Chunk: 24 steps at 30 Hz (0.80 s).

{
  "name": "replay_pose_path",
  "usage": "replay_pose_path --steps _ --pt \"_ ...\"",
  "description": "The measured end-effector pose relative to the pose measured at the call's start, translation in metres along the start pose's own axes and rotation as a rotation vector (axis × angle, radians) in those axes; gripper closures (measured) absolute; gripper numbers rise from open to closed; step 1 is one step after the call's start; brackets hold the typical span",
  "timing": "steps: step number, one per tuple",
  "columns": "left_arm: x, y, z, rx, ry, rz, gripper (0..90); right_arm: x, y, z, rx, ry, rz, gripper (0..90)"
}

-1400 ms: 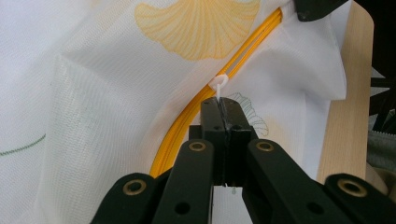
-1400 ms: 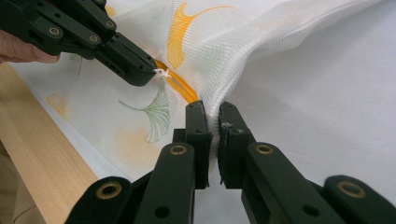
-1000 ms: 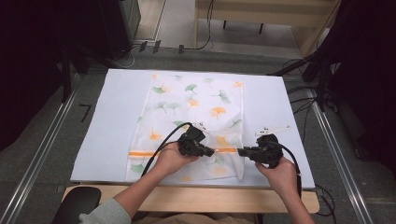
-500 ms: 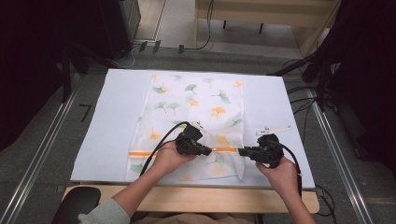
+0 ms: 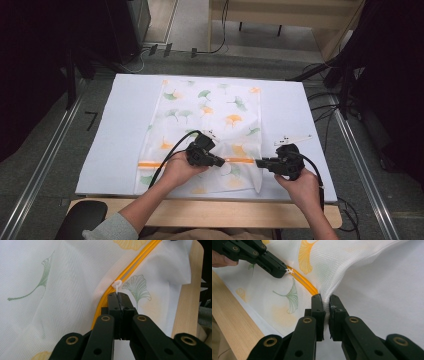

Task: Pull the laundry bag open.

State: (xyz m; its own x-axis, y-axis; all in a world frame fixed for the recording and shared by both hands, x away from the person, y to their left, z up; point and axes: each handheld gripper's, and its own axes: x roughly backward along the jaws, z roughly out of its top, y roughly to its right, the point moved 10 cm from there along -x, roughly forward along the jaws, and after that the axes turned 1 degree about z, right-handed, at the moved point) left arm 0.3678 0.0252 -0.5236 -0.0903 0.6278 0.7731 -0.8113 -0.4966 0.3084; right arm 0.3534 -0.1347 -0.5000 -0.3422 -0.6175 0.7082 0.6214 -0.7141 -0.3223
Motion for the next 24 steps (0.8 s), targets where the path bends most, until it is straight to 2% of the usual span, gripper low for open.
replay_pose_path --steps 17,24 --pt "0.011 -0.011 -0.012 0.052 0.009 0.021 90.0 0.000 0.004 0.001 0.010 -0.013 0.001 85.5" --pt "0.012 -0.011 -0.015 0.055 0.009 0.019 90.0 -0.001 0.002 0.002 0.015 -0.021 0.005 85.6"
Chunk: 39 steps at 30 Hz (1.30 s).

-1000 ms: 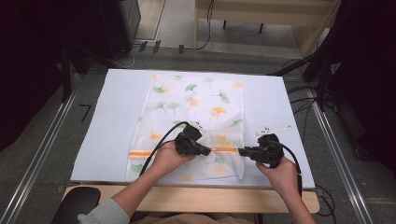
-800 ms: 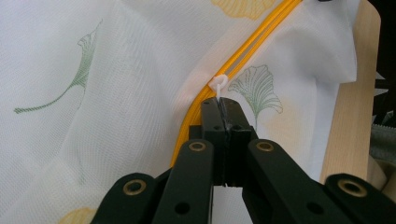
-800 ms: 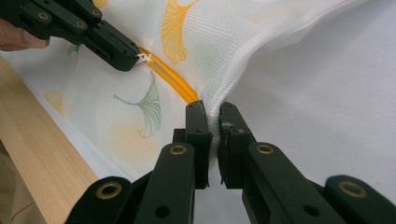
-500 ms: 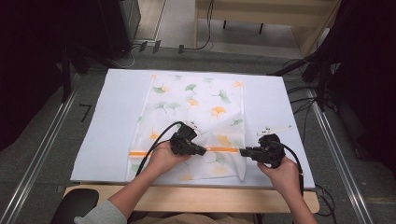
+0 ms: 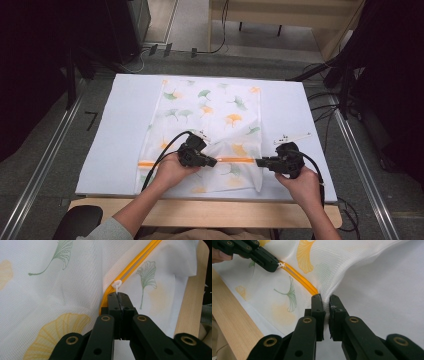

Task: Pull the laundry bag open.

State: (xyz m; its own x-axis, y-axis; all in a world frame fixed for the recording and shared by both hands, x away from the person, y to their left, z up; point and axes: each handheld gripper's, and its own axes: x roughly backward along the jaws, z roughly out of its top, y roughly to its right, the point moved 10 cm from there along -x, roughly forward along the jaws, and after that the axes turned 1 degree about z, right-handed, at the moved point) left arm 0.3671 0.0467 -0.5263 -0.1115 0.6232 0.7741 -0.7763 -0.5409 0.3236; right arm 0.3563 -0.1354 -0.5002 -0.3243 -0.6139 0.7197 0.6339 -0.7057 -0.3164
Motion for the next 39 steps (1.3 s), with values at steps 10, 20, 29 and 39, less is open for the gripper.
replay_pose_path --steps 10,20,29,39 --pt "0.000 0.000 0.000 0.002 0.001 0.002 90.0 0.001 0.000 -0.001 0.004 -0.002 -0.001 85.5" --pt "0.004 0.000 0.000 0.010 -0.005 -0.018 90.0 0.001 0.000 -0.001 -0.001 -0.005 0.003 85.5" --pt "0.014 -0.001 -0.005 -0.003 -0.040 0.004 90.0 -0.001 0.000 -0.001 0.003 -0.009 0.000 85.6" --pt "0.016 -0.007 -0.010 0.003 -0.034 0.023 90.0 0.000 0.001 -0.002 0.002 -0.009 0.000 85.5"
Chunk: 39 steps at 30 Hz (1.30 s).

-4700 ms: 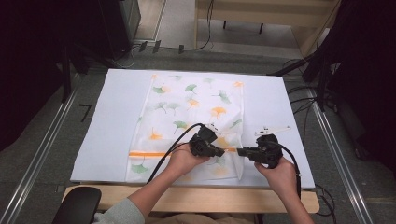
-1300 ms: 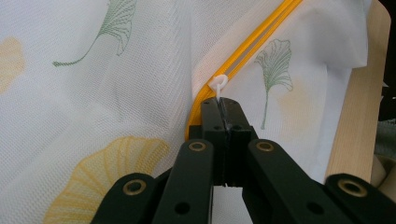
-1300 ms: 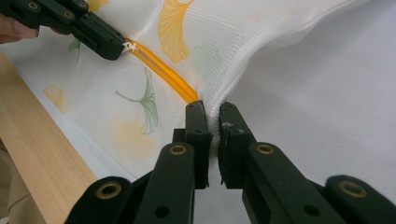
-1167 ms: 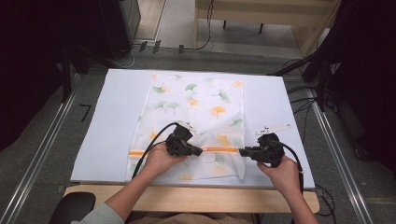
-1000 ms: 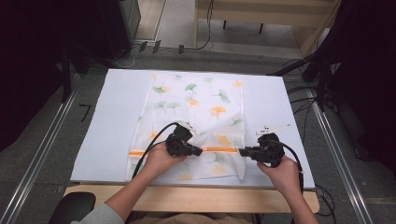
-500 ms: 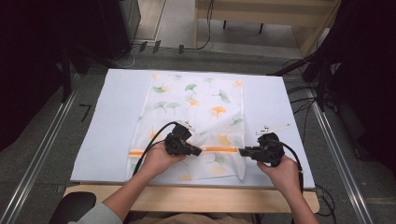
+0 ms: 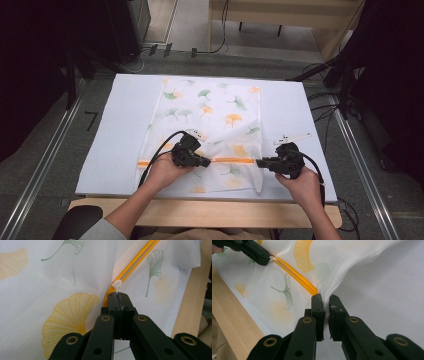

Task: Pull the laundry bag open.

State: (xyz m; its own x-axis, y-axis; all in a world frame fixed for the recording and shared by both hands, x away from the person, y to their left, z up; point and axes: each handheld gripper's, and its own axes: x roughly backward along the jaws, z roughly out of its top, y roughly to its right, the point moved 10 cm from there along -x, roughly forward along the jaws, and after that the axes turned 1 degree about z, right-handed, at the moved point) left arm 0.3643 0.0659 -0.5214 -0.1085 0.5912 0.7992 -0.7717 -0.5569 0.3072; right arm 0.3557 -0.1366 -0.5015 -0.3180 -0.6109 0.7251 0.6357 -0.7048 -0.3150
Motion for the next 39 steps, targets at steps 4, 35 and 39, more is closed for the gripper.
replay_pose_path --steps 4,35,39 --pt "0.001 -0.005 -0.003 -0.012 -0.008 0.038 90.0 0.000 0.001 0.000 0.001 0.001 -0.001 85.5" --pt "0.024 -0.025 -0.026 0.078 -0.013 0.046 90.0 0.003 0.007 0.001 0.001 -0.010 -0.001 85.5" --pt "0.025 -0.026 -0.028 0.088 -0.010 0.044 90.0 0.000 0.006 0.002 0.010 -0.015 -0.002 85.6"
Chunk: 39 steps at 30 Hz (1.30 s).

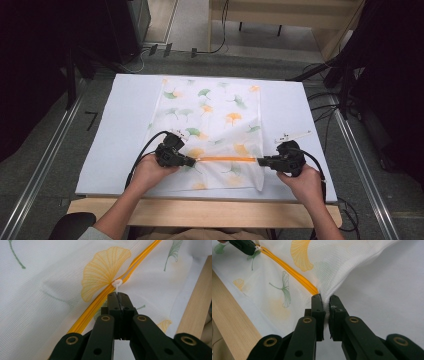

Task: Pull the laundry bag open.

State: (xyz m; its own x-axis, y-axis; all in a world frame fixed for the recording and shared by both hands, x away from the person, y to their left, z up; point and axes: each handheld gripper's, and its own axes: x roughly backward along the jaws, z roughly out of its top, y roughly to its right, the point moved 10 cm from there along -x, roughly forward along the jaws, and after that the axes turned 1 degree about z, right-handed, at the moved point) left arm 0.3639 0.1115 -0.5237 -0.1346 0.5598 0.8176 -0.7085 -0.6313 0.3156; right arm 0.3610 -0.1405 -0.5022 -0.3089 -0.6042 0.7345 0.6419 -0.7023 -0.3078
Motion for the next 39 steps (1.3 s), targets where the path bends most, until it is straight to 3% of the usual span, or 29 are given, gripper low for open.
replay_pose_path --steps 22,25,30,34,37,39 --pt "0.003 0.000 -0.004 0.004 -0.012 0.012 90.0 -0.001 -0.002 0.001 0.007 -0.004 0.004 85.5" --pt "0.002 0.000 -0.005 0.016 -0.016 -0.005 90.0 -0.001 -0.002 0.001 0.013 -0.003 0.003 85.6" --pt "0.004 0.001 -0.002 0.026 -0.018 0.013 90.0 -0.001 -0.002 0.001 0.008 -0.003 0.001 85.5" --pt "0.006 0.002 -0.002 0.041 -0.023 -0.012 90.0 0.000 -0.001 0.000 0.009 0.001 -0.001 85.6" --pt "0.009 -0.001 -0.006 0.016 -0.044 0.012 90.0 0.000 -0.002 0.000 0.010 -0.001 -0.003 85.6" --pt "0.012 -0.003 -0.008 0.026 -0.033 0.018 90.0 0.000 -0.001 0.000 0.010 0.002 -0.004 85.6"
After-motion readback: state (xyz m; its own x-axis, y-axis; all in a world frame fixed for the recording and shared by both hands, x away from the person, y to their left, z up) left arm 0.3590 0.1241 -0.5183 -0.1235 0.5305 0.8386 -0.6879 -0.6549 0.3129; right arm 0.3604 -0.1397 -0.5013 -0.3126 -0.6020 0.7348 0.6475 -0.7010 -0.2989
